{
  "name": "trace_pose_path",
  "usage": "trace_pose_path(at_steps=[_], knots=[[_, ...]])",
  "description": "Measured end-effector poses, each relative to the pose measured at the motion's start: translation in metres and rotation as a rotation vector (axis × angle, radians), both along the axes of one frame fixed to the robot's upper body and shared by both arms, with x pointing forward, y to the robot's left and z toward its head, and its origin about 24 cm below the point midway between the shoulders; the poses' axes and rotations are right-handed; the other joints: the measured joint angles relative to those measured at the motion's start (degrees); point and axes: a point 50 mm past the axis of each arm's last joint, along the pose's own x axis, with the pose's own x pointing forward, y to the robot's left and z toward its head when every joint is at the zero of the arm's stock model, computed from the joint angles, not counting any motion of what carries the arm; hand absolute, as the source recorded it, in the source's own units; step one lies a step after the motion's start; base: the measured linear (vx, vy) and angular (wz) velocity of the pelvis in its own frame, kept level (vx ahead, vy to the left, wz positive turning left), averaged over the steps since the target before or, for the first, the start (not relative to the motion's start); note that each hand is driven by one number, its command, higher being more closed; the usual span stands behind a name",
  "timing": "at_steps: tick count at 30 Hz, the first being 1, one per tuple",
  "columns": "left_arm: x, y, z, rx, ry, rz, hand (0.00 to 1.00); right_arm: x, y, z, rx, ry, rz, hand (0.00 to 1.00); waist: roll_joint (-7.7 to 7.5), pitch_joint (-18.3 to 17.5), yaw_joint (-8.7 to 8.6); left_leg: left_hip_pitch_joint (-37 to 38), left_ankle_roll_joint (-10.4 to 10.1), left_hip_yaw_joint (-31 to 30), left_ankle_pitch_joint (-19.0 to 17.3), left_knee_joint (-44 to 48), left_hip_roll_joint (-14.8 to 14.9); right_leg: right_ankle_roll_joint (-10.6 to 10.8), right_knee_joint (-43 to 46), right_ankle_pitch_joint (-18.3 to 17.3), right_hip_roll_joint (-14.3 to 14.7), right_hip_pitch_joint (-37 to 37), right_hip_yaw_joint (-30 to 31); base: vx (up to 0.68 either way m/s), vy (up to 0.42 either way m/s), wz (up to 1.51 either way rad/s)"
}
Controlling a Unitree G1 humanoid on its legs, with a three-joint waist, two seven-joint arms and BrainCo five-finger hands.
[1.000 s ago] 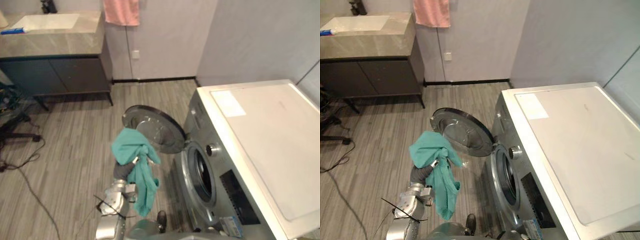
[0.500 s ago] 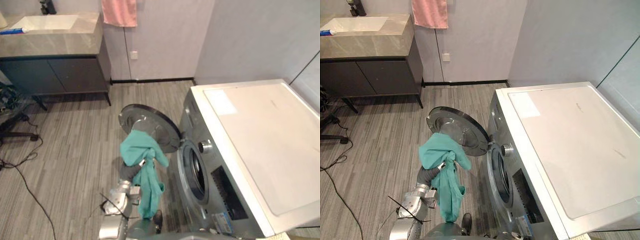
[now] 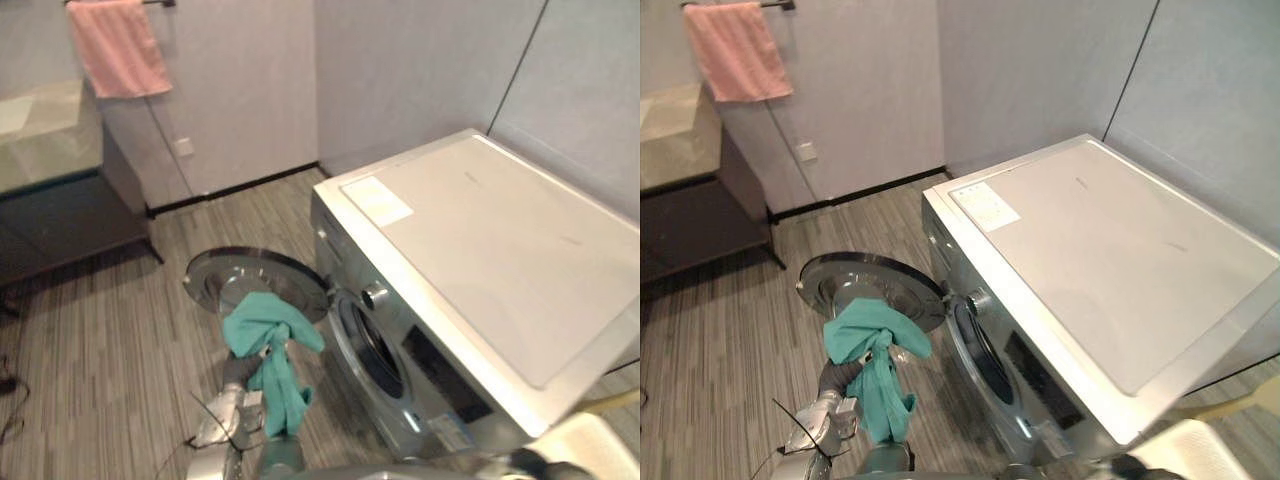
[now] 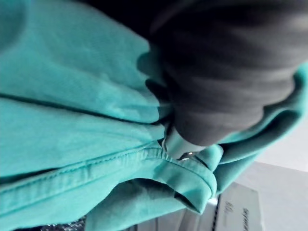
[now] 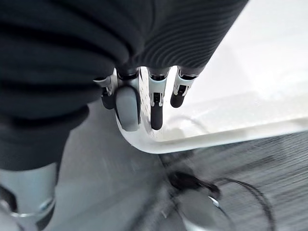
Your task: Pick up the laundry basket with both hands and put the clothes into the washing machine.
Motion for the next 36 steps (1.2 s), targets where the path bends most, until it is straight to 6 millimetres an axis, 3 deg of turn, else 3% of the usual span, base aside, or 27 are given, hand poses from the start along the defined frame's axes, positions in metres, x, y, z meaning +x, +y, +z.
trace_pose_path(at_steps=[1,2,3,4,5,6,8,9,11,12,14,15,18,20,22,24,25,26,30,32,36], knots=[[-0.002,0.003,-0.002,0.005,0.010,0.008,1.00,0.001,-0.006,0.005,-0.008,-0.019,-0.016,0.00,-0.40,-0.3,-0.23,0.2,0.5,0.6,-0.3,-0.2,-0.6,0.3,-0.3,0.1,-0.5,0.0,0.7,0.19,0.468,-0.55],[-0.007,0.010,-0.006,0.019,0.037,0.027,1.00,0.009,-0.032,0.032,-0.062,-0.106,-0.045,0.00,-1.63,-1.0,-1.82,0.4,1.9,2.6,-1.1,0.1,-2.6,2.2,-2.2,1.3,-2.7,0.9,2.6,0.15,0.329,-0.32],[-0.011,0.017,-0.008,0.041,0.056,0.032,1.00,0.024,-0.060,0.071,-0.138,-0.226,-0.047,0.00,-2.23,-1.0,-3.32,0.4,3.3,4.1,-1.9,1.3,-3.9,3.9,-4.6,3.9,-4.2,1.6,4.0,0.15,0.329,-0.39],[-0.012,0.019,-0.009,0.047,0.064,0.031,1.00,0.032,-0.073,0.093,-0.170,-0.293,-0.053,0.00,-2.29,-1.1,-3.73,0.3,4.2,5.0,-2.5,2.0,-4.2,4.5,-5.5,5.5,-4.7,1.5,4.6,0.12,0.314,-0.62],[-0.016,0.021,-0.013,0.052,0.084,0.033,1.00,0.057,-0.094,0.138,-0.249,-0.414,-0.037,0.00,-2.20,-1.3,-4.45,0.2,5.3,7.2,-4.0,3.6,-4.3,4.9,-7.1,7.7,-5.1,1.5,6.7,0.09,0.256,-0.73],[-0.018,0.021,-0.015,0.051,0.096,0.035,1.00,0.073,-0.100,0.161,-0.278,-0.488,-0.028,0.00,-2.08,-1.3,-4.61,0.3,5.6,8.5,-4.7,4.3,-4.0,4.9,-7.6,8.5,-5.1,1.3,7.9,0.11,0.369,-1.12],[-0.028,0.020,-0.025,0.037,0.141,0.032,1.00,0.132,-0.100,0.243,-0.332,-0.789,0.033,0.00,-1.52,-1.8,-4.95,0.6,7.4,13.4,-6.9,6.0,-3.7,5.0,-8.6,11.6,-5.3,-0.8,12.5,0.05,0.286,-1.15],[-0.028,0.017,-0.027,0.030,0.149,0.023,1.00,0.142,-0.097,0.257,-0.340,-0.843,0.048,0.00,-1.37,-1.9,-5.03,0.8,7.6,14.2,-7.2,6.1,-3.7,4.7,-8.6,12.5,-5.3,-1.3,13.0,0.01,0.257,-0.88],[-0.033,0.011,-0.034,0.004,0.179,0.021,1.00,0.168,-0.083,0.281,-0.355,-0.930,0.112,0.00,-1.18,-2.0,-4.46,1.9,8.2,17.4,-7.6,5.4,-3.4,2.0,-7.4,15.1,-5.8,-3.4,10.8,-0.01,0.191,-0.69],[-0.036,0.008,-0.038,-0.009,0.198,0.024,1.00,0.176,-0.076,0.284,-0.361,-0.934,0.145,0.00,-0.77,-1.9,-4.38,2.7,9.1,19.1,-7.4,4.6,-3.1,0.3,-6.8,16.0,-6.3,-3.8,6.0,-0.03,0.170,-0.74],[-0.046,0.005,-0.044,-0.048,0.231,0.057,1.00,0.191,-0.058,0.285,-0.377,-0.904,0.258,0.00,0.00,-0.9,-2.25,7.2,10.5,23.7,-6.8,1.3,-3.1,-5.7,2.5,11.5,-10.2,-5.3,-9.6,-0.06,0.151,-0.79],[-0.050,0.004,-0.045,-0.054,0.241,0.064,1.00,0.195,-0.053,0.285,-0.380,-0.893,0.289,0.00,0.34,-0.9,-1.93,7.9,10.7,24.5,-6.6,0.5,-3.1,-6.4,4.5,10.1,-10.5,-5.3,-12.0,-0.08,0.094,-0.72],[-0.064,0.010,-0.053,-0.086,0.284,0.148,1.00,0.208,-0.027,0.285,-0.378,-0.874,0.431,0.00,0.89,-0.7,-1.55,9.9,10.5,28.1,-5.8,-3.4,-3.0,-5.6,7.4,6.1,-8.4,-5.8,-14.1,-0.07,0.022,-0.57],[-0.069,0.012,-0.056,-0.104,0.304,0.191,1.00,0.210,-0.010,0.282,-0.342,-0.907,0.500,0.00,1.08,-0.7,-1.59,10.3,9.8,29.3,-5.3,-4.2,-2.5,-5.6,6.8,6.1,-7.8,-6.4,-14.2,0.03,-0.079,-0.45],[-0.071,0.012,-0.057,-0.123,0.309,0.207,1.00,0.208,0.018,0.266,-0.250,-0.928,0.606,0.00,0.57,-0.5,-1.77,11.2,8.6,30.1,-4.6,-5.5,-1.9,-3.9,5.8,7.4,-7.4,-6.1,-15.1,0.04,-0.117,-0.32],[-0.072,0.005,-0.058,-0.146,0.312,0.184,1.00,0.192,0.052,0.221,-0.094,-0.846,0.734,0.00,1.07,-0.7,-1.87,11.3,7.5,30.3,-4.0,-6.0,0.1,-2.4,3.4,8.0,-5.4,-5.1,-16.5,0.10,-0.170,-0.14],[-0.070,0.001,-0.058,-0.155,0.308,0.160,1.00,0.187,0.061,0.216,-0.073,-0.893,0.736,0.00,1.07,-0.7,-2.21,10.8,6.9,30.2,-3.9,-4.9,1.0,-1.9,3.0,7.2,-4.8,-5.3,-16.8,0.12,-0.193,-0.08],[-0.071,-0.001,-0.059,-0.161,0.313,0.145,1.00,0.186,0.068,0.216,-0.052,-0.907,0.762,0.00,0.85,-0.4,-2.68,9.6,6.5,30.0,-3.8,-2.0,1.8,-1.4,2.8,6.3,-4.8,-5.4,-16.5,0.08,-0.167,-0.16],[-0.067,-0.016,-0.059,-0.233,0.299,0.061,1.00,0.164,0.086,0.201,0.021,-0.862,0.853,0.00,0.19,0.4,-2.05,5.4,2.0,26.0,-0.8,11.9,5.7,-1.8,2.0,5.9,-3.2,-2.7,-14.9,0.08,-0.124,-0.26],[-0.067,-0.020,-0.060,-0.283,0.296,0.055,1.00,0.156,0.093,0.197,0.052,-0.853,0.901,0.00,-0.38,0.4,-1.64,4.3,4.4,24.6,-2.3,12.8,7.2,-2.3,1.2,5.6,-3.3,-2.7,-12.4,0.08,-0.027,-0.43],[-0.061,-0.015,-0.058,-0.309,0.283,0.063,1.00,0.155,0.093,0.190,0.058,-0.850,0.917,0.00,-2.84,-0.8,-2.33,4.0,4.3,14.7,-2.2,3.4,9.2,-0.7,0.5,6.5,-5.1,-3.8,-8.8,0.08,0.145,-0.36]])
